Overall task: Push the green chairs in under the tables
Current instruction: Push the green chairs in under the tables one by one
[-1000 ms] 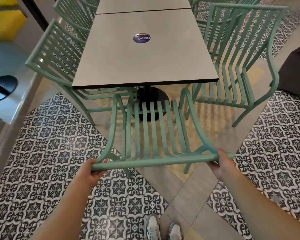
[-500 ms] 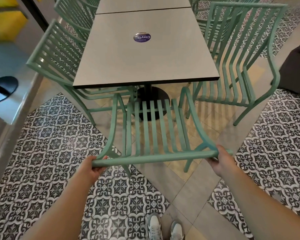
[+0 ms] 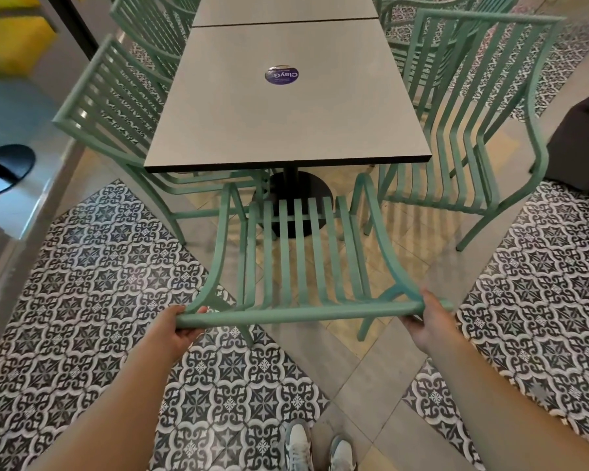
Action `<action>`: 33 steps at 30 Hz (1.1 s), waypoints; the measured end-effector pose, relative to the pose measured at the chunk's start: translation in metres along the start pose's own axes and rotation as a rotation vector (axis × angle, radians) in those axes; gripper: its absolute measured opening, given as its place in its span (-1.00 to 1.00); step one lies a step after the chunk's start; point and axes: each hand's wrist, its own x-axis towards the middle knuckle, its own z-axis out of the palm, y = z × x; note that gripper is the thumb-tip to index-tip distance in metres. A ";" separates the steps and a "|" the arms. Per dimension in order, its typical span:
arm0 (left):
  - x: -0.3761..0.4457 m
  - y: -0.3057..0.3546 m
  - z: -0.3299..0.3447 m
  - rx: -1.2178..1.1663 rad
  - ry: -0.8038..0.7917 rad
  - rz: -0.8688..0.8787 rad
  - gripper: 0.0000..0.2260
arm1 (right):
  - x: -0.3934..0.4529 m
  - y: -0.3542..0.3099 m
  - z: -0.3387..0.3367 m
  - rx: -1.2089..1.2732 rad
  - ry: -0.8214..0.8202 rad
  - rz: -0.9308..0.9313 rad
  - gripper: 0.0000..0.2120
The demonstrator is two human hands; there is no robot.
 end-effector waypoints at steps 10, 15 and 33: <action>-0.005 -0.004 0.002 -0.010 -0.028 0.016 -0.73 | 0.000 0.000 0.000 -0.019 -0.008 0.005 -0.61; -0.001 -0.005 -0.002 -0.030 -0.021 0.005 -0.83 | -0.001 -0.002 0.001 -0.030 -0.002 0.006 -0.64; -0.028 -0.018 0.063 1.510 0.106 0.827 -0.52 | 0.011 -0.034 -0.049 -0.668 -0.050 -0.313 -0.35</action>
